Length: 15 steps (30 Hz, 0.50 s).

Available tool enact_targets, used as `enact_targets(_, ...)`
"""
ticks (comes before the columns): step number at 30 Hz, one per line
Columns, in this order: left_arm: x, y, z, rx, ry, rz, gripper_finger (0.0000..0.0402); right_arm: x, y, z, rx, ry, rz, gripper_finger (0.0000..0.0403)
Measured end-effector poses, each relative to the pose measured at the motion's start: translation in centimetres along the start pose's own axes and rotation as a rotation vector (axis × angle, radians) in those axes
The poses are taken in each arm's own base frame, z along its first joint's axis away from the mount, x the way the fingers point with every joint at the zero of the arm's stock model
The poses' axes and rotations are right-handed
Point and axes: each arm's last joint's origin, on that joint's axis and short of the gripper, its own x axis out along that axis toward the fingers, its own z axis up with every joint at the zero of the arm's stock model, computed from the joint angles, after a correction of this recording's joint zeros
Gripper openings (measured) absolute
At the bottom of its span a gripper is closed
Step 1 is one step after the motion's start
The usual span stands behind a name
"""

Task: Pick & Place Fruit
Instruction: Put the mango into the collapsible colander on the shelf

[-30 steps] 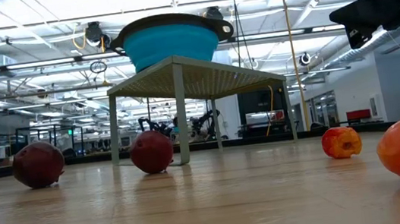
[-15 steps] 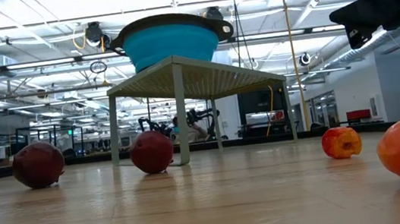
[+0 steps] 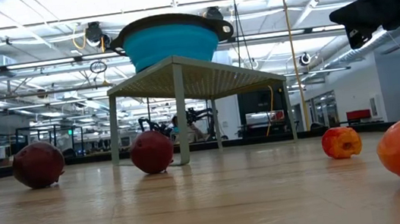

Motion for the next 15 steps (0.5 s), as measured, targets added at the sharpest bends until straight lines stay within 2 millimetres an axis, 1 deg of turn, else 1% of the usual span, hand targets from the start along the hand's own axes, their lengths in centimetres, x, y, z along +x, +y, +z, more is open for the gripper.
enact_targets(2, 0.0, 0.0, -0.1, 0.000, 0.024, -0.011, 0.0214, 0.0, 0.0, 0.0, 0.000, 0.000, 0.000, 0.0000)
enact_targets(5, 0.5, -0.3, -0.7, -0.005, 0.055, -0.018, 0.0209, 0.0, 0.0, 0.0, 0.000, 0.000, 0.000, 0.0000)
enact_targets(10, 1.7, -1.4, -2.4, -0.011, 0.122, -0.062, 0.0216, 0.0, 0.0, 0.0, 0.000, 0.000, 0.000, 0.0000)
enact_targets(15, 3.4, -3.1, -4.3, -0.027, 0.199, -0.171, 0.0212, 0.0, 0.0, 0.0, 0.000, 0.000, 0.000, 0.0000)
